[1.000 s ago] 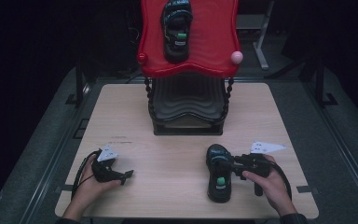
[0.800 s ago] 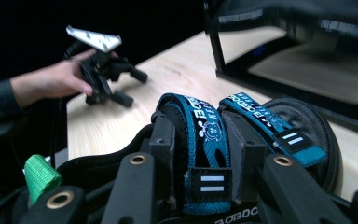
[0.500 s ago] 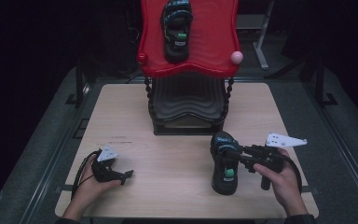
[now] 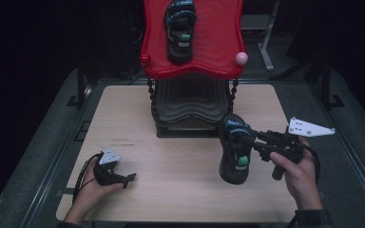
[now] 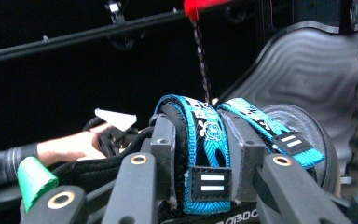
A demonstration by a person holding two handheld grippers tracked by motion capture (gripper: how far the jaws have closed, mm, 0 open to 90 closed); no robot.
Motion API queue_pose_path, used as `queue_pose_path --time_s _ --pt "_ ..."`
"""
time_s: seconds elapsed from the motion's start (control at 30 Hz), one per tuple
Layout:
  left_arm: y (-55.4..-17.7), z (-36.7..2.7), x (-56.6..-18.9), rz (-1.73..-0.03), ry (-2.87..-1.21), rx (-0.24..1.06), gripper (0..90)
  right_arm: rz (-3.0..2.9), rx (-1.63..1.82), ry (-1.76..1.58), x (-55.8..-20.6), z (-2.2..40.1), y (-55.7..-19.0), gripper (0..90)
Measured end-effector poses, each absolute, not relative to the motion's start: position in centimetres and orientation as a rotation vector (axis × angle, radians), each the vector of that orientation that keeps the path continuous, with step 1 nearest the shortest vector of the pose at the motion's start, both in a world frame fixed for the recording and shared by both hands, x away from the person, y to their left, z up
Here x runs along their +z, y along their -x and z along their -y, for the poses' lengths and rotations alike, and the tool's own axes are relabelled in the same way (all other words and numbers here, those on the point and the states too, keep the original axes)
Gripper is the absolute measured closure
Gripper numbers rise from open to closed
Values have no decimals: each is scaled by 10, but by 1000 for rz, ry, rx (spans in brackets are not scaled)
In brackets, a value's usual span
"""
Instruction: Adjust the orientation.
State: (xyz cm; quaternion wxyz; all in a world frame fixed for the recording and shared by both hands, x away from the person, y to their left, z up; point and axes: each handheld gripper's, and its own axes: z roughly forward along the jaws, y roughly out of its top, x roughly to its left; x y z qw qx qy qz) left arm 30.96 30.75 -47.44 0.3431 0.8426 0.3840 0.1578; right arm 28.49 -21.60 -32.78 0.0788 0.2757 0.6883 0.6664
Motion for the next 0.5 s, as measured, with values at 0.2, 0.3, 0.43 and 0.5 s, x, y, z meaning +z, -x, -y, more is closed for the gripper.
queue_pose_path --time_s 0.2,0.3,0.43,0.5 --pt "-310 -308 -474 -998 -2192 407 0 -2014 2018 -764 -295 219 -285 670" --pt "-310 -308 -474 -996 -2195 407 0 -1992 2035 -731 -279 220 -285 671" --pt "-310 -308 -474 -997 -2195 407 0 -1963 2062 -680 -257 221 -285 671" --pt "-310 -308 -474 -996 -2199 406 0 -1947 2072 -664 -248 221 -286 672"
